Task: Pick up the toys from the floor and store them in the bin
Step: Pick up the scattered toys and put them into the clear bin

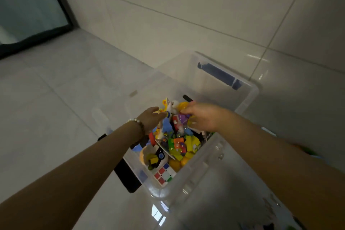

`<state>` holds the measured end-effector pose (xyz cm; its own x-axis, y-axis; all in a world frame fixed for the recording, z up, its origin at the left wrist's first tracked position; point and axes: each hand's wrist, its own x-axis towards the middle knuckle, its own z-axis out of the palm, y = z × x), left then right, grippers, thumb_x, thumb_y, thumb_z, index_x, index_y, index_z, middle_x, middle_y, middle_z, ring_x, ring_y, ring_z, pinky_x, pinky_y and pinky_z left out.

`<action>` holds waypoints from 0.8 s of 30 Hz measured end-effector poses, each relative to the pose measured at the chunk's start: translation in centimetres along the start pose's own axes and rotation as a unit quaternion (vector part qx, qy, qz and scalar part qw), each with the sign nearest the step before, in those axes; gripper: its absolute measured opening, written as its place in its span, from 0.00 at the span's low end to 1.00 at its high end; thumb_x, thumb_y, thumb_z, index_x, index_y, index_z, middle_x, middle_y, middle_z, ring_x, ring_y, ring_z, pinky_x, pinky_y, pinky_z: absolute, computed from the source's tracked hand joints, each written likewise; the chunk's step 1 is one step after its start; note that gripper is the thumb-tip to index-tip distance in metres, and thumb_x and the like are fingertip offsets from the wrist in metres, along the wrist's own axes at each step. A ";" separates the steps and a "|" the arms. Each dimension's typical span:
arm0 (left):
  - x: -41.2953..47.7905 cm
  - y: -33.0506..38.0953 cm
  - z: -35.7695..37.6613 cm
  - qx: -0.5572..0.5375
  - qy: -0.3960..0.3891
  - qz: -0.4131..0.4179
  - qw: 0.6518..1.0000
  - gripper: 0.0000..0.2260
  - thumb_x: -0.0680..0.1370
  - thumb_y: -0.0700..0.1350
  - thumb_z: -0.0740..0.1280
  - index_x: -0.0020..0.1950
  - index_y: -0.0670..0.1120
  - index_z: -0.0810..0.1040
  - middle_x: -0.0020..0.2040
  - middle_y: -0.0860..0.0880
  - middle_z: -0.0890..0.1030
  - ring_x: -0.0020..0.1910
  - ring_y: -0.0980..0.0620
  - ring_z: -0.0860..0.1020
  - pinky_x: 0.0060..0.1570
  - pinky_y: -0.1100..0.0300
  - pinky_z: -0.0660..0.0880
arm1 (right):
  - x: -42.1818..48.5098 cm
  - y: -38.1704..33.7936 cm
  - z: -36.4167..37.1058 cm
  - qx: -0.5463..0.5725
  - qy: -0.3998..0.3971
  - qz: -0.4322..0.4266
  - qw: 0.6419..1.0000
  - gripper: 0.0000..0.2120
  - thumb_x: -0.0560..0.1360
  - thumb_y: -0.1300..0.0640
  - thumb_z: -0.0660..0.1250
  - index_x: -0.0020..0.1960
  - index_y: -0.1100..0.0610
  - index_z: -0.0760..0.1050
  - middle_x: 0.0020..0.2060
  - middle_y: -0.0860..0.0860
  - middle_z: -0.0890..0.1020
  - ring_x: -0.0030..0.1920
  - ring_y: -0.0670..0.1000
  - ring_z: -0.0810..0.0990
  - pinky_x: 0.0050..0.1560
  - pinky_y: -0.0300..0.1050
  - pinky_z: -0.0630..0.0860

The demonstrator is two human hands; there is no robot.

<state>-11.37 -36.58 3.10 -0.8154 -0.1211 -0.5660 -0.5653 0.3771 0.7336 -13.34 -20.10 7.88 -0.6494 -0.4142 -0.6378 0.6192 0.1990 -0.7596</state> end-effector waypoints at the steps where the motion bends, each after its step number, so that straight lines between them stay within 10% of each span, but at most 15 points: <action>1: -0.4 0.3 -0.1 0.028 0.006 0.026 0.999 0.27 0.79 0.51 0.61 0.75 0.46 0.57 0.72 0.43 0.64 0.71 0.42 0.63 0.63 0.50 0.65 | -0.1 -0.1 -1.0 -0.019 0.024 -0.043 0.999 0.16 0.77 0.64 0.61 0.65 0.59 0.68 0.51 0.53 0.77 0.41 0.46 0.74 0.43 0.39 0.72; 5: -3.3 2.9 1.4 0.089 0.016 0.165 0.982 0.24 0.79 0.52 0.60 0.73 0.48 0.62 0.72 0.47 0.66 0.70 0.50 0.66 0.63 0.60 0.64 | -5.2 -0.5 -5.7 -0.081 0.078 -0.160 0.981 0.29 0.74 0.56 0.68 0.72 0.48 0.62 0.70 0.48 0.66 0.60 0.45 0.71 0.60 0.40 0.69; 13: -10.5 8.1 14.5 -0.006 -0.051 0.386 0.921 0.07 0.78 0.47 0.63 0.54 0.50 0.76 0.48 0.57 0.78 0.43 0.66 0.76 0.44 0.76 0.70 | -15.1 11.1 -16.6 -0.083 0.223 -0.139 0.961 0.17 0.75 0.55 0.66 0.63 0.46 0.71 0.61 0.42 0.74 0.54 0.40 0.77 0.46 0.32 0.76; 17: -9.9 3.5 22.4 0.109 -0.174 0.331 0.921 0.06 0.77 0.49 0.65 0.51 0.50 0.77 0.48 0.52 0.79 0.41 0.62 0.76 0.40 0.75 0.70 | -15.1 20.9 -19.8 -0.174 0.269 -0.044 0.946 0.18 0.73 0.55 0.70 0.60 0.49 0.71 0.61 0.47 0.72 0.56 0.49 0.73 0.56 0.46 0.73; 24: -7.4 -7.4 29.9 0.264 -0.220 0.209 0.915 0.14 0.71 0.51 0.72 0.54 0.49 0.78 0.51 0.50 0.80 0.47 0.53 0.77 0.46 0.68 0.71 | -15.0 31.6 -21.4 -0.156 0.308 -0.058 0.937 0.14 0.71 0.59 0.72 0.54 0.55 0.75 0.54 0.54 0.78 0.51 0.51 0.77 0.51 0.41 0.75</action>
<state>2.55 -10.97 -9.39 -0.7517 0.4730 -0.4595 0.0189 0.7119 0.7020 6.57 11.38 -9.29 -0.8955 0.1224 -0.4279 0.4315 0.4748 -0.7671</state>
